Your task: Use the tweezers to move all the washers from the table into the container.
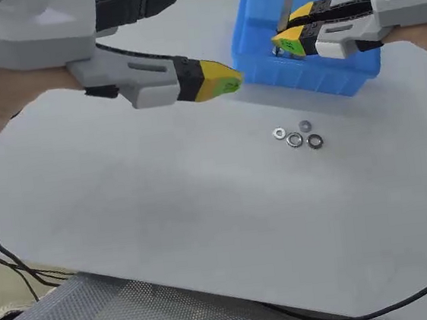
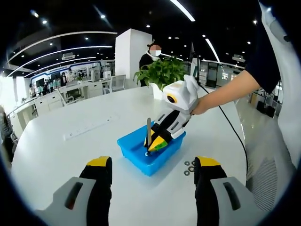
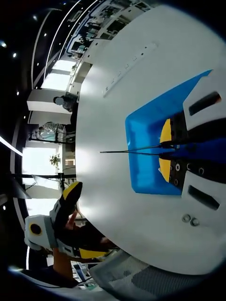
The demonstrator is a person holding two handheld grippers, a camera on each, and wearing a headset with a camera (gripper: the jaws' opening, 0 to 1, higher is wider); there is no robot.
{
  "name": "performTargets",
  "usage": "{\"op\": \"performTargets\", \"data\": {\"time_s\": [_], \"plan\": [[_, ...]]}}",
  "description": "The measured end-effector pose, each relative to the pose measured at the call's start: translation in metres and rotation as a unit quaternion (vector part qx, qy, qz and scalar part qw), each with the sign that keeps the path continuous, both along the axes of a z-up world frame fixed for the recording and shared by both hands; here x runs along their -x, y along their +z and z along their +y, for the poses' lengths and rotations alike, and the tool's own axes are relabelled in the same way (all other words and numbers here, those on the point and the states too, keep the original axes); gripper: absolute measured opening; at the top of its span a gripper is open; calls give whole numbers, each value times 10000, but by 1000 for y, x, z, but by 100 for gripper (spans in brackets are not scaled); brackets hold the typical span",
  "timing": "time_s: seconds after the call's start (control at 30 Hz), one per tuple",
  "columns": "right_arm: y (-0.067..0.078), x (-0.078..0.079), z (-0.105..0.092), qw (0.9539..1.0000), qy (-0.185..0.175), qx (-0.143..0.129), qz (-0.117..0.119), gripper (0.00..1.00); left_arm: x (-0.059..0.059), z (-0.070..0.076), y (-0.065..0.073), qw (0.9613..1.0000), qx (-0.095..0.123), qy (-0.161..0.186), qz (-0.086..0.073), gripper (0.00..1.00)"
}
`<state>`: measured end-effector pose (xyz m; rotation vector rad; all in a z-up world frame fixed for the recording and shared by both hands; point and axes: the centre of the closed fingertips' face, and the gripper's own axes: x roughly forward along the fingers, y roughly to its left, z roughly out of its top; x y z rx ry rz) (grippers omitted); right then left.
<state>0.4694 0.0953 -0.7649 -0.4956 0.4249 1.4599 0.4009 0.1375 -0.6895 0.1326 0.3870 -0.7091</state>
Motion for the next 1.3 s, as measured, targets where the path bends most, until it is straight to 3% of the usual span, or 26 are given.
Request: {"op": "performTargets", "data": {"time_s": [0.1,0.17,0.23,0.27,0.37,0.5,0.6,0.67,0.77,0.93,1.1,1.3], "plan": [[-1,-2,0,10000,56,42,-54,11,-12,-7,20,9982,532,82,-246,76],[-1,-1,0,9999,93,62,-77,11,-19,-8,24,9979,546,96,-320,73],[-1,0,-1,9998,119,80,-98,11,-36,-8,27,9978,157,105,-628,67],[-1,0,-1,9999,119,81,-95,11,-45,-14,34,9967,173,86,-785,63],[0,1,-1,9999,104,63,-70,11,-62,-32,40,9958,336,-197,-834,56],[-1,0,-1,9999,107,68,-57,11,-74,-51,24,9950,69,-775,-623,41],[-1,0,-1,9999,116,60,-53,11,-77,-59,11,9931,66,-1145,-254,32],[-1,0,-1,9999,107,47,-40,11,-79,-60,4,9909,-4,-1339,-132,31],[-1,1,-1,9999,127,45,-42,11,-87,-57,-6,9899,-267,-1386,-134,28],[0,1,-2,9999,164,42,-31,11,-82,-65,-7,9850,-155,-1716,-7,26],[0,2,-2,9998,186,57,-35,11,-79,-71,-14,9801,-339,-1953,35,18],[0,4,-4,9997,223,80,-17,11,-75,-76,-13,9767,-382,-2113,50,10]]}}
